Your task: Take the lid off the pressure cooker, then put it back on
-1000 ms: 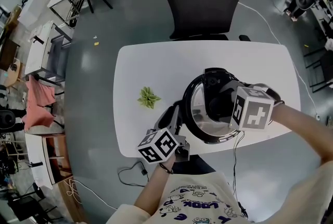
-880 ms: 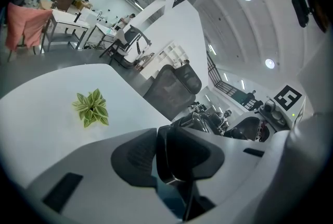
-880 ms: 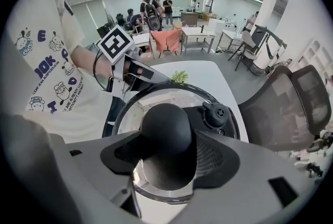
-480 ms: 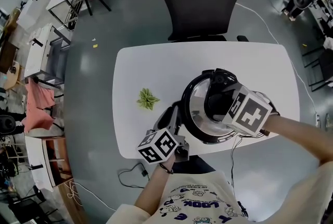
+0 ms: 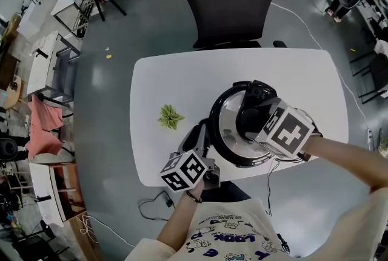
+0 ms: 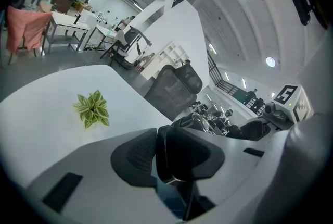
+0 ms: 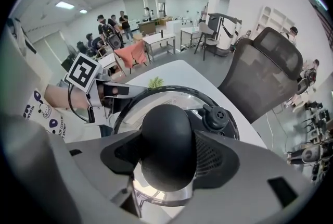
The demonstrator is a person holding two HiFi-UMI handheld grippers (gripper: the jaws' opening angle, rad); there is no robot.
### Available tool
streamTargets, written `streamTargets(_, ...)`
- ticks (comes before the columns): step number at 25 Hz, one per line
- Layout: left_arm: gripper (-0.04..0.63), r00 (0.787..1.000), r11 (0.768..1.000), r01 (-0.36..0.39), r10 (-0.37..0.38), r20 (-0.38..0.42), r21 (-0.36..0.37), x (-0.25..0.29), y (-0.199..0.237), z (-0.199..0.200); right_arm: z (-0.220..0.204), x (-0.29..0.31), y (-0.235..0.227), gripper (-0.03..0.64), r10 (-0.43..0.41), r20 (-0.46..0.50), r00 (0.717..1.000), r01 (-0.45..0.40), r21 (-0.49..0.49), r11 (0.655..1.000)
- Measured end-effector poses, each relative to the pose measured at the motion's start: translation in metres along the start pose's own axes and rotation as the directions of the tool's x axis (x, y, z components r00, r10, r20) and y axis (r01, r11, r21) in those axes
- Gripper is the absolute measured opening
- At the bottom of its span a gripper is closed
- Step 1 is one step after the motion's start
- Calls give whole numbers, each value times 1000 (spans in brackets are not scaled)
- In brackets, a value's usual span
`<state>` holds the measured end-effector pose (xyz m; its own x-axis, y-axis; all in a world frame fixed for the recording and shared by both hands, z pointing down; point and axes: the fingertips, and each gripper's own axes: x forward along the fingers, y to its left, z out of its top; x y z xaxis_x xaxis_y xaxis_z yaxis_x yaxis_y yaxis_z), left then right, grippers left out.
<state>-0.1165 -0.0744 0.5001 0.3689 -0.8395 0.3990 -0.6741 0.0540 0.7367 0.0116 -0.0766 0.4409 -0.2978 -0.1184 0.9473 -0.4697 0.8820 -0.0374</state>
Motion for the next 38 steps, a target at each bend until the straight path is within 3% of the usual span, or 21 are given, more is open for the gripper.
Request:
streamTargets(6, 127, 1000, 1000, 1, -1, -8, 3, -2, 0, 1, 2, 1, 3, 304, 39, 2, 999, -39, -25, 999)
streamTargets(18, 129, 999, 1000, -13, 13, -30, 7, 3, -3, 3, 1, -1, -3, 295, 41, 21, 999, -40, -59, 997)
streamTargets(38, 129, 998, 995, -45, 48, -40, 88, 1, -4, 5, 3, -8, 1, 295, 75, 14, 997, -74, -61, 995)
